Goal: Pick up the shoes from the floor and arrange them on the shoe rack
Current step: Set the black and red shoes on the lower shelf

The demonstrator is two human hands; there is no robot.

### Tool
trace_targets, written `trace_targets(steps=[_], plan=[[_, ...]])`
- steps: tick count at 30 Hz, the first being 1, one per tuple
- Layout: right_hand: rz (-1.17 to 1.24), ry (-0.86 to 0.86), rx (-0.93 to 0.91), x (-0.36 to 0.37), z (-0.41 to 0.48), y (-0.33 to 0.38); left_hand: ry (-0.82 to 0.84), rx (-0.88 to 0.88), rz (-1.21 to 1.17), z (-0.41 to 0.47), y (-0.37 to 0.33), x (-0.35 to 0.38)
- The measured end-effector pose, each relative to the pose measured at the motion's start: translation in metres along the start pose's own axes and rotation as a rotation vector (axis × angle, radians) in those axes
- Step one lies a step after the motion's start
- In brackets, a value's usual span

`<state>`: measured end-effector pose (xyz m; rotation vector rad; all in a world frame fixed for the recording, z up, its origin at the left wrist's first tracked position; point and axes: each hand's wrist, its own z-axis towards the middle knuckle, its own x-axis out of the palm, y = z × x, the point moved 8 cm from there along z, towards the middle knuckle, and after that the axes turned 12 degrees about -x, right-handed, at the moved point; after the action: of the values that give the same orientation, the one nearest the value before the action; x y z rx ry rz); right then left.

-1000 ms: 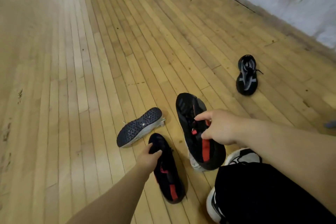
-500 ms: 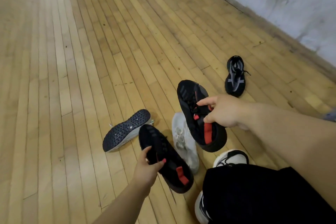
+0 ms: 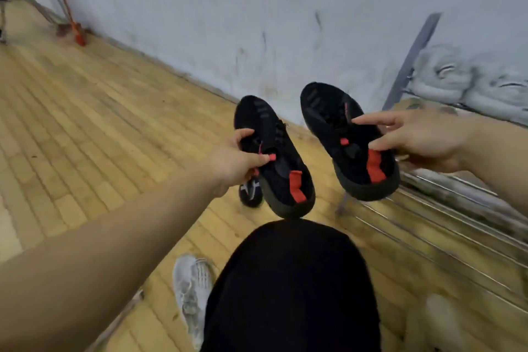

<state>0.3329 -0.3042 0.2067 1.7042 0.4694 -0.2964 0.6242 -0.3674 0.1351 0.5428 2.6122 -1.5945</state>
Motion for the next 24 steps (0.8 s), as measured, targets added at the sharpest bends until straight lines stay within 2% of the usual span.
trace_targets(steps=[5,10,14,19,22,24], plan=[[0.037,-0.004,0.221,-0.059,-0.074,-0.147,0.288,-0.068,0.458,0.022,-0.015,0.129],[0.040,0.041,0.412,-0.058,-0.126,-0.254,0.506,-0.111,0.818,0.033,0.012,0.229],[0.084,0.033,0.528,-0.052,-0.142,-0.325,0.549,-0.156,0.892,0.062,0.048,0.281],[0.142,0.076,0.627,-0.036,-0.133,-0.365,0.583,-0.214,0.954,0.100,0.096,0.326],[0.130,0.021,0.606,-0.021,-0.116,-0.400,0.621,-0.232,0.947,0.126,0.122,0.346],[0.079,-0.088,0.519,-0.015,-0.095,-0.421,0.623,-0.218,0.898,0.151,0.135,0.359]])
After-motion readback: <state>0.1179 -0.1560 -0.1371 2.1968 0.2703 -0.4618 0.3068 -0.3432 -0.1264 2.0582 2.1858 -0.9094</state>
